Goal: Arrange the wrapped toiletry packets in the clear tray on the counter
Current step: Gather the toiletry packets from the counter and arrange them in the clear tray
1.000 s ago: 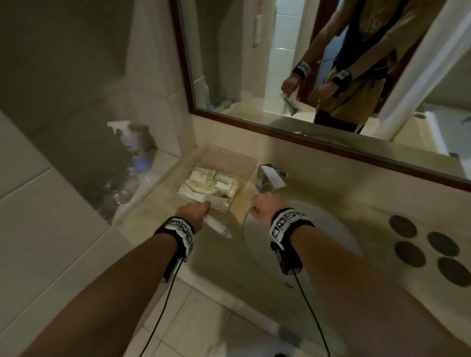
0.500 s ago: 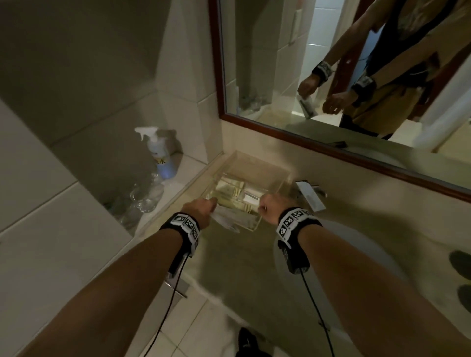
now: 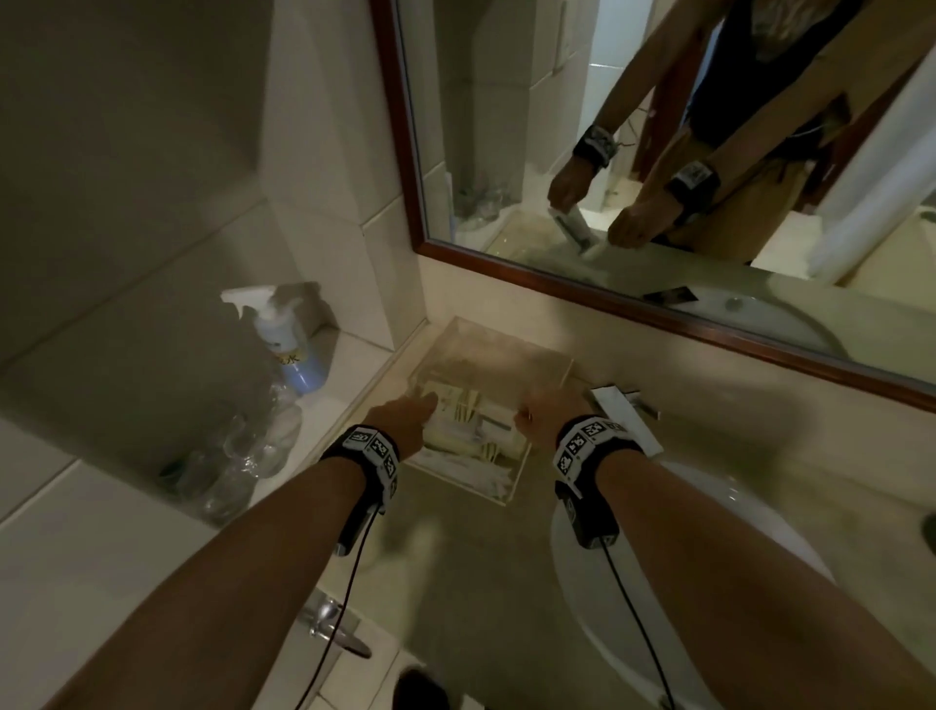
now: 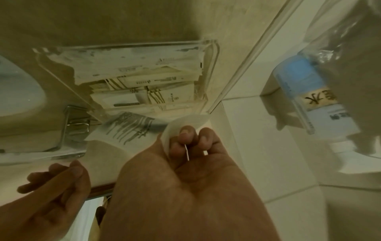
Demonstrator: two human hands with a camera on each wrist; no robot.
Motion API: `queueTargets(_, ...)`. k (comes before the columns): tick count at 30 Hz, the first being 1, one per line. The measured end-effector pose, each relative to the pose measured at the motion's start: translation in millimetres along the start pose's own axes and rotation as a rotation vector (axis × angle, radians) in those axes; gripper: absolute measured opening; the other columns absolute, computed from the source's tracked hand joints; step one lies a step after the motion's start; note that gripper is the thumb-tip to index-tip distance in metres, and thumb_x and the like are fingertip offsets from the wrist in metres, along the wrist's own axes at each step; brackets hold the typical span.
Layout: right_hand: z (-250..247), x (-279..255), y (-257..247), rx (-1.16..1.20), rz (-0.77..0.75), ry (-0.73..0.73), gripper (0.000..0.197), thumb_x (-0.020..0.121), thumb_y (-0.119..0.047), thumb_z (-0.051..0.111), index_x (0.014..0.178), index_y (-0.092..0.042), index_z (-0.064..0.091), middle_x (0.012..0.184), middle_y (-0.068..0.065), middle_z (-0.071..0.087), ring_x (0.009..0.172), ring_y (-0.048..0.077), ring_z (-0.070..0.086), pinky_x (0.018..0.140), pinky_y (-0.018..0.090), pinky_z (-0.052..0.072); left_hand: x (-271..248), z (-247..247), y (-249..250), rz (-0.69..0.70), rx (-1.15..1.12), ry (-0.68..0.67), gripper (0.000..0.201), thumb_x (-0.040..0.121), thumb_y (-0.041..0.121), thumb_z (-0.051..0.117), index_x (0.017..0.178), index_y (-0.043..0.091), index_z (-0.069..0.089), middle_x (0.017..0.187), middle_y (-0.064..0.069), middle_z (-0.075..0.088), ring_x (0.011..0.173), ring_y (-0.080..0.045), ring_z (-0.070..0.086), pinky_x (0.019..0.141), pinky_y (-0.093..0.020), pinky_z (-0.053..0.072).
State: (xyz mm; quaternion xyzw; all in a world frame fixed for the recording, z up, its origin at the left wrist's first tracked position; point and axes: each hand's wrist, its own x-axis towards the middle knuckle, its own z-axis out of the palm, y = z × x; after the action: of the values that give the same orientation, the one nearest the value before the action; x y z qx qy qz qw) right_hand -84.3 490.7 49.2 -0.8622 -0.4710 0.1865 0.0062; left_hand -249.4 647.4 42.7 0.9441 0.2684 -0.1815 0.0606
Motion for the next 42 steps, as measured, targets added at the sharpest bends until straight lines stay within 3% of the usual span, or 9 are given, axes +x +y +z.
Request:
queueTargets(3, 8, 10, 4, -0.002, 0.019, -0.012, 0.026, 0.099, -0.025, 0.041, 0.098, -0.007, 0.060, 0.095, 0.010, 0.062, 0.087, 0.028, 0.062, 0.072, 0.033, 0.046, 25, 9, -6, 0.043, 0.008, -0.077, 0.062, 0.093, 0.015, 0.045, 0.149, 0.022, 0.020, 0.138, -0.016, 0.046, 0.121, -0.034, 0.051, 0.095, -0.037, 0.044)
queueTargets(6, 18, 16, 7, 0.032, 0.088, -0.007, 0.020, 0.098, -0.024, 0.041, 0.091, -0.011, 0.053, 0.084, 0.007, 0.056, 0.077, 0.026, 0.058, 0.064, 0.031, 0.043, 48, 16, -11, 0.128, 0.019, -0.111, 0.058, 0.095, 0.015, 0.044, 0.148, 0.020, 0.022, 0.141, -0.016, 0.045, 0.124, -0.035, 0.049, 0.099, -0.040, 0.043)
queueTargets(12, 29, 35, -4, 0.112, 0.259, 0.018, 0.026, 0.095, -0.026, 0.043, 0.091, -0.008, 0.062, 0.087, 0.011, 0.066, 0.077, 0.030, 0.063, 0.066, 0.036, 0.052, 84, 30, -23, 0.263, 0.067, -0.099, 0.055, 0.098, 0.013, 0.038, 0.150, 0.021, 0.023, 0.151, -0.009, 0.036, 0.133, -0.030, 0.042, 0.109, -0.038, 0.036)
queueTargets(20, 101, 41, -33, 0.249, 0.246, 0.277, 0.020, 0.096, -0.029, 0.045, 0.098, -0.013, 0.057, 0.096, 0.004, 0.054, 0.084, 0.024, 0.052, 0.067, 0.032, 0.043, 106, 59, -34, 0.503, 0.313, 0.011, 0.040, 0.089, 0.013, 0.046, 0.129, 0.017, 0.050, 0.130, -0.011, 0.052, 0.117, -0.031, 0.051, 0.109, -0.049, 0.032)
queueTargets(24, 132, 44, -49, 0.182, 0.222, 0.342, 0.020, 0.092, -0.027, 0.050, 0.107, -0.016, 0.056, 0.108, 0.005, 0.057, 0.096, 0.026, 0.054, 0.082, 0.038, 0.048, 108, 78, -47, 0.509, 0.215, 0.053, 0.050, 0.082, 0.034, 0.052, 0.126, 0.010, 0.048, 0.135, -0.016, 0.043, 0.122, -0.035, 0.043, 0.100, -0.046, 0.036)
queueTargets(29, 144, 42, -65, 0.208, 0.240, 0.342, 0.040, 0.088, -0.030, 0.054, 0.126, -0.017, 0.051, 0.125, 0.005, 0.053, 0.111, 0.026, 0.050, 0.092, 0.039, 0.045, 108, 88, -60, 0.565, 0.087, 0.250, 0.046, 0.058, 0.040, 0.044, 0.092, 0.014, 0.060, 0.096, -0.008, 0.062, 0.083, -0.029, 0.064, 0.069, -0.035, 0.052)
queueTargets(35, 149, 43, -69, 0.271, 0.183, 0.374, 0.037, 0.087, -0.030, 0.058, 0.121, -0.014, 0.055, 0.118, 0.007, 0.053, 0.105, 0.023, 0.049, 0.091, 0.033, 0.047, 108, 109, -69, 0.534, 0.040, 0.262, 0.056, 0.067, 0.042, 0.042, 0.110, 0.014, 0.063, 0.112, -0.006, 0.064, 0.102, -0.026, 0.064, 0.082, -0.039, 0.053)
queueTargets(38, 152, 43, -70, 0.192, 0.214, 0.382, 0.043, 0.089, -0.038, 0.047, 0.126, -0.017, 0.051, 0.127, 0.006, 0.051, 0.114, 0.023, 0.050, 0.098, 0.037, 0.046, 111, 119, -70, 0.509, -0.025, 0.261, 0.060, 0.075, 0.045, 0.043, 0.127, 0.015, 0.051, 0.131, -0.007, 0.056, 0.123, -0.024, 0.047, 0.096, -0.042, 0.045)
queueTargets(42, 163, 49, -74, 0.110, 0.274, 0.257, 0.062, 0.092, -0.048, 0.021, 0.146, -0.020, 0.035, 0.153, 0.006, 0.034, 0.142, 0.024, 0.030, 0.117, 0.041, 0.017, 119, 132, -61, 0.596, -0.039, 0.241, 0.064, 0.085, 0.047, 0.038, 0.139, 0.014, 0.039, 0.147, -0.010, 0.043, 0.137, -0.024, 0.028, 0.111, -0.046, 0.027)
